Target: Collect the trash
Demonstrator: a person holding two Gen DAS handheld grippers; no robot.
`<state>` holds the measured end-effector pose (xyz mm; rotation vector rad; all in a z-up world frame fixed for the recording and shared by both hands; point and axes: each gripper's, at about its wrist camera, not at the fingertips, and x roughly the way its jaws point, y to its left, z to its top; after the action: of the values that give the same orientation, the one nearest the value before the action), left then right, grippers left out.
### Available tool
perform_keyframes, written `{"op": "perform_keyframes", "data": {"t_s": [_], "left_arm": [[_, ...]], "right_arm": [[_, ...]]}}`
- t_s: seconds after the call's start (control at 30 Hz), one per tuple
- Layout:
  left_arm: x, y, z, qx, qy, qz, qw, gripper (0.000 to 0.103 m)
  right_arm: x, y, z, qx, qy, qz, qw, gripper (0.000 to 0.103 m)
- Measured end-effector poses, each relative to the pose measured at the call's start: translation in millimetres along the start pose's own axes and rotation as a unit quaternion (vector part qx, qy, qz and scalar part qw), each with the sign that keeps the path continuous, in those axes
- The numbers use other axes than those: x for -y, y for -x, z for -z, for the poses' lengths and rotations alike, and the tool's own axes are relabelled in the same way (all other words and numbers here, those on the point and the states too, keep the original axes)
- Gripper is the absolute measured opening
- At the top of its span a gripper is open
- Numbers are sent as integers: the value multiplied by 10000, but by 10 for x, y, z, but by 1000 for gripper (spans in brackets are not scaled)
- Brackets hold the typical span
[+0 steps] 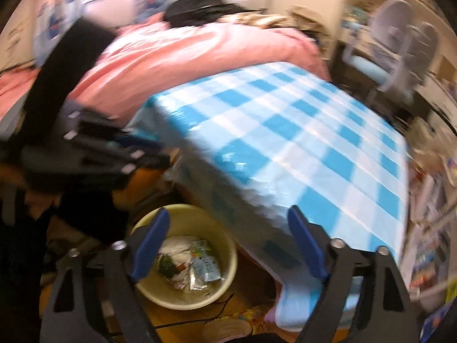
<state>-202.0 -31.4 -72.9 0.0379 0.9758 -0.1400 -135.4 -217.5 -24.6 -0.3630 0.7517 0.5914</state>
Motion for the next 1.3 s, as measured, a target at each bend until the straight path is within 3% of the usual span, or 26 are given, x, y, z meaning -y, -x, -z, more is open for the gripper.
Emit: {"op": "perform_keyframes", "data": {"t_s": [0.1, 0.2, 0.4, 0.67, 1.0, 1.3], "left_arm": [[71, 183, 3, 655, -198, -629, 9957, 85], [132, 315, -49, 1123, -405, -1091, 9868, 95], [98, 526, -117, 1455, -216, -1240, 9813, 96], [69, 893, -27, 1848, 89, -1028, 9773, 96], [251, 1052, 113, 1978, -219, -1007, 9748, 96], [262, 1390, 250, 2417, -193, -589, 9684, 96]], "right_arm": [[64, 22, 62, -60, -366, 486, 9981, 95], [79, 22, 118, -140, -526, 927, 9942, 95], [85, 111, 165, -96, -584, 1732, 9831, 95], [356, 581, 184, 728, -1526, 2287, 9587, 95], [234, 590, 233, 778, -1470, 2321, 9584, 95], [172, 598, 260, 771, -1443, 2295, 9595, 95]]}}
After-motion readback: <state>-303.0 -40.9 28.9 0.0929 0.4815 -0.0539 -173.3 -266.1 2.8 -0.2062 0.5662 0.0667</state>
